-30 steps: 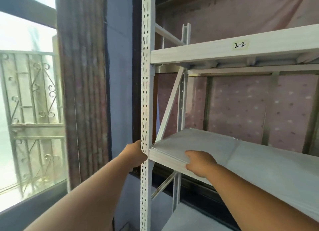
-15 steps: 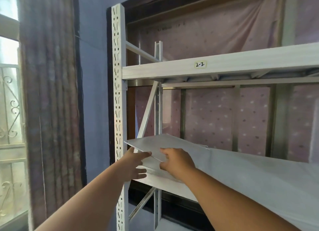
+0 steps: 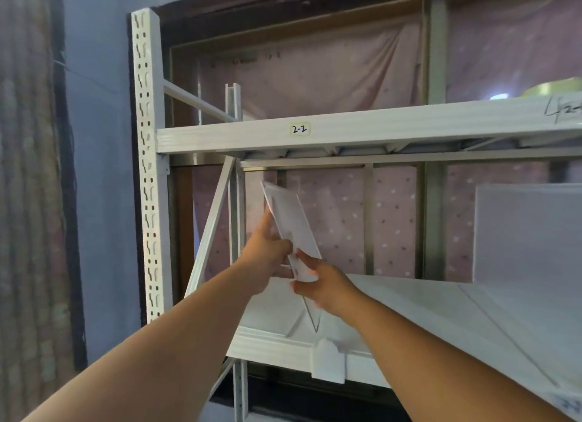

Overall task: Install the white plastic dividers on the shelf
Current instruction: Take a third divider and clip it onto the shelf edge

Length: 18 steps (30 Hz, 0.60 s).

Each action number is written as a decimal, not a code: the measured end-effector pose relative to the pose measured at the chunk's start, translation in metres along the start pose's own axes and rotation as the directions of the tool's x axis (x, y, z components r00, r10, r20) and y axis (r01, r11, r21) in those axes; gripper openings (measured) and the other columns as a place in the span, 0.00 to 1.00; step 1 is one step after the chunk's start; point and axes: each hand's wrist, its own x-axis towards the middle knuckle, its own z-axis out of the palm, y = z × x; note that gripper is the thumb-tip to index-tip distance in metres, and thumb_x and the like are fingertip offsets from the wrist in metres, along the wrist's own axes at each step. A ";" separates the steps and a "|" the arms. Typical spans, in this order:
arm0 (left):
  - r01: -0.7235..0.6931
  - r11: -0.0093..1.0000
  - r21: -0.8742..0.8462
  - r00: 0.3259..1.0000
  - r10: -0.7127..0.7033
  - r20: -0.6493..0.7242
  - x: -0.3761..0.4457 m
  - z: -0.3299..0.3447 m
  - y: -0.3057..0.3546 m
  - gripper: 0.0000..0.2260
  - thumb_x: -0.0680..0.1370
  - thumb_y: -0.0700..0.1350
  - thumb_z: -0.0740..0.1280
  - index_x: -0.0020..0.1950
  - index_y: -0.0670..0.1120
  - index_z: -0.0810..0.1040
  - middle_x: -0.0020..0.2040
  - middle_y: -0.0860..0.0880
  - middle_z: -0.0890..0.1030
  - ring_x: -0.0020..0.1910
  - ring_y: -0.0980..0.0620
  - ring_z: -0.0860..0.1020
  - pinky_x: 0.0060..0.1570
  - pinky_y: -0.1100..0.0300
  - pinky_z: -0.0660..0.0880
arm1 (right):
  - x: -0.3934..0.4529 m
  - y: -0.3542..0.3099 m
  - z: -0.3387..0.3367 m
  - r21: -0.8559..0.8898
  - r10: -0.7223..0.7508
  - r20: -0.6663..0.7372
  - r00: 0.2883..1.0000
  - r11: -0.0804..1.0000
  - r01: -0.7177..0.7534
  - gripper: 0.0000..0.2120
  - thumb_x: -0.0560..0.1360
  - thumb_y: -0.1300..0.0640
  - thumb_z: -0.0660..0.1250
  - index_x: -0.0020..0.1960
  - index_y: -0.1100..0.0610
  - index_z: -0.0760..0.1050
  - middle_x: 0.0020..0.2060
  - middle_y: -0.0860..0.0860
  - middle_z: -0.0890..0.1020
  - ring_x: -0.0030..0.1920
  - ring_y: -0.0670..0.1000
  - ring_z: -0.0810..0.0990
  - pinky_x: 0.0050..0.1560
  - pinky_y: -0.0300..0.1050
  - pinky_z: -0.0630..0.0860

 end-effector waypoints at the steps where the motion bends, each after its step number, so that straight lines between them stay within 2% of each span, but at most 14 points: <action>1: -0.003 1.000 0.020 1.000 0.003 0.014 0.001 0.008 0.003 0.42 0.79 0.29 0.69 0.77 0.72 0.65 0.64 0.44 0.83 0.55 0.38 0.87 0.41 0.40 0.87 | -0.002 0.001 -0.006 0.034 0.024 0.000 1.000 0.999 -0.024 0.34 0.75 0.57 0.75 0.75 0.39 0.64 0.65 0.44 0.71 0.61 0.51 0.74 0.55 0.36 0.75; 3: -0.008 0.997 0.073 1.000 0.006 0.028 0.001 0.023 0.007 0.43 0.79 0.28 0.67 0.78 0.71 0.65 0.66 0.44 0.82 0.58 0.38 0.85 0.43 0.41 0.87 | -0.007 0.001 -0.016 0.059 0.093 0.009 0.996 0.994 -0.094 0.36 0.75 0.55 0.74 0.75 0.34 0.62 0.64 0.45 0.69 0.59 0.54 0.75 0.55 0.46 0.78; 5: -0.006 0.992 0.129 0.999 0.000 0.044 0.001 0.035 0.008 0.45 0.79 0.27 0.67 0.80 0.71 0.61 0.68 0.44 0.80 0.61 0.36 0.83 0.47 0.37 0.87 | -0.012 0.005 -0.024 0.072 0.151 0.012 0.988 0.986 -0.152 0.38 0.75 0.55 0.74 0.74 0.29 0.59 0.66 0.46 0.68 0.57 0.55 0.75 0.47 0.45 0.79; 7: -0.001 0.985 0.175 0.998 -0.011 0.065 0.002 0.045 0.006 0.47 0.78 0.27 0.67 0.80 0.73 0.58 0.69 0.43 0.80 0.62 0.35 0.82 0.48 0.35 0.86 | -0.018 0.008 -0.028 0.114 0.174 0.017 0.985 0.978 -0.175 0.39 0.75 0.56 0.73 0.73 0.26 0.58 0.68 0.48 0.67 0.59 0.57 0.76 0.44 0.45 0.81; 10: -0.008 0.964 0.266 0.997 -0.011 0.073 0.004 0.053 0.003 0.47 0.78 0.29 0.66 0.79 0.76 0.57 0.68 0.43 0.81 0.60 0.36 0.84 0.45 0.37 0.87 | -0.023 0.014 -0.030 0.091 0.183 -0.006 0.983 0.979 -0.181 0.39 0.75 0.56 0.70 0.72 0.24 0.55 0.67 0.50 0.68 0.63 0.63 0.76 0.53 0.55 0.82; 14: -0.029 0.946 0.324 0.996 0.002 0.084 0.008 0.058 0.003 0.48 0.78 0.29 0.65 0.76 0.80 0.56 0.65 0.47 0.82 0.55 0.39 0.85 0.44 0.36 0.87 | -0.025 0.015 -0.031 0.140 0.186 -0.014 0.982 0.973 -0.182 0.38 0.77 0.58 0.68 0.74 0.27 0.55 0.74 0.52 0.65 0.63 0.60 0.75 0.51 0.53 0.82; 18: -0.062 0.923 0.380 0.994 0.025 0.104 0.015 0.062 0.009 0.48 0.78 0.30 0.65 0.74 0.82 0.56 0.63 0.49 0.83 0.54 0.39 0.85 0.41 0.35 0.86 | -0.021 0.013 -0.031 0.210 0.178 -0.009 0.984 0.962 -0.173 0.36 0.76 0.58 0.67 0.74 0.29 0.58 0.75 0.50 0.65 0.66 0.59 0.73 0.58 0.62 0.79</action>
